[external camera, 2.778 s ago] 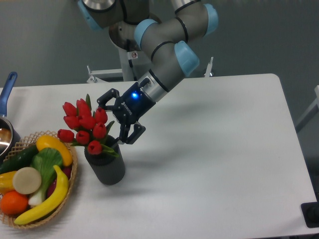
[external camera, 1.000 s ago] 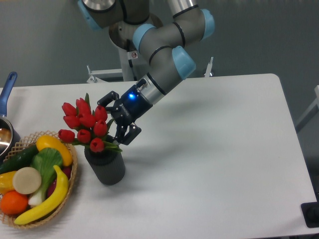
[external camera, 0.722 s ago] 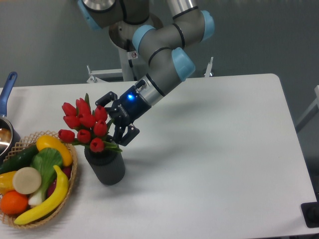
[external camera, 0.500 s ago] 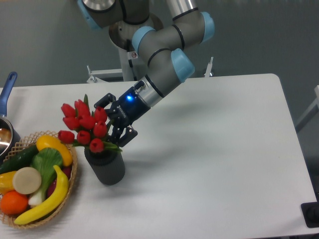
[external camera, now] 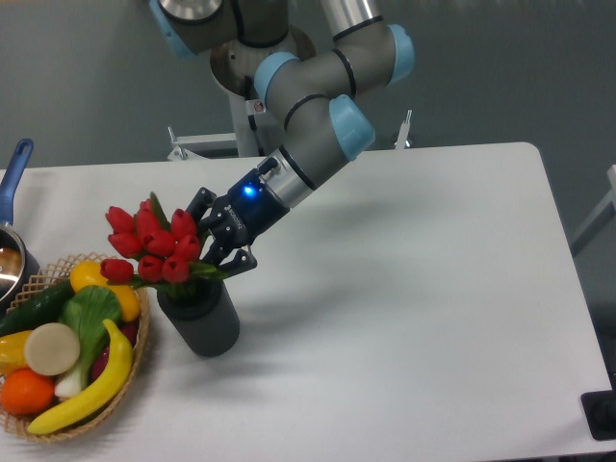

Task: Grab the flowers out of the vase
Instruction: 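Lift the gripped tulips upward out of the black vase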

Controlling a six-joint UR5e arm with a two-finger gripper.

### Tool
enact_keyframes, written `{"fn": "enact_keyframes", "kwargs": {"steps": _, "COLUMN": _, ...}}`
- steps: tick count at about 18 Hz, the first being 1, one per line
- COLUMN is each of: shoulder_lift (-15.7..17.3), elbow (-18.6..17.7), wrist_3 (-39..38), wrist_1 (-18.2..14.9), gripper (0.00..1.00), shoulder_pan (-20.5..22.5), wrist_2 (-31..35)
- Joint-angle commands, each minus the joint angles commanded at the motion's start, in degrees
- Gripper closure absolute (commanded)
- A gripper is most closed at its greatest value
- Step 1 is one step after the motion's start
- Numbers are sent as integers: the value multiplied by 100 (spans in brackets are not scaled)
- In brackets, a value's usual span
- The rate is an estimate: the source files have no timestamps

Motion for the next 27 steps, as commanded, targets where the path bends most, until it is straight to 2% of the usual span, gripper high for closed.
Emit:
{"fn": "enact_keyframes", "kwargs": {"steps": 9, "shoulder_lift": 53, "elbow": 17, "wrist_3": -263, "wrist_1": 0, "gripper": 64, "shoulder_pan": 53, "wrist_2": -166}}
{"fn": "enact_keyframes", "kwargs": {"steps": 11, "shoulder_lift": 88, "elbow": 17, "wrist_3": -343, "wrist_1": 0, "gripper": 68, "shoulder_pan": 70, "wrist_2": -272}}
{"fn": "enact_keyframes", "kwargs": {"steps": 16, "shoulder_lift": 237, "elbow": 44, "wrist_3": -632, "wrist_1": 0, "gripper": 68, "shoulder_pan": 105, "wrist_2": -334}}
{"fn": "enact_keyframes", "kwargs": {"steps": 23, "shoulder_lift": 395, "elbow": 88, "wrist_3": -958, "wrist_1": 0, "gripper": 68, "shoulder_pan": 281, "wrist_2": -834}}
{"fn": "enact_keyframes", "kwargs": {"steps": 27, "shoulder_lift": 597, "elbow": 97, "wrist_3": -1353, "wrist_1": 0, "gripper": 68, "shoulder_pan": 422, "wrist_2": -984}}
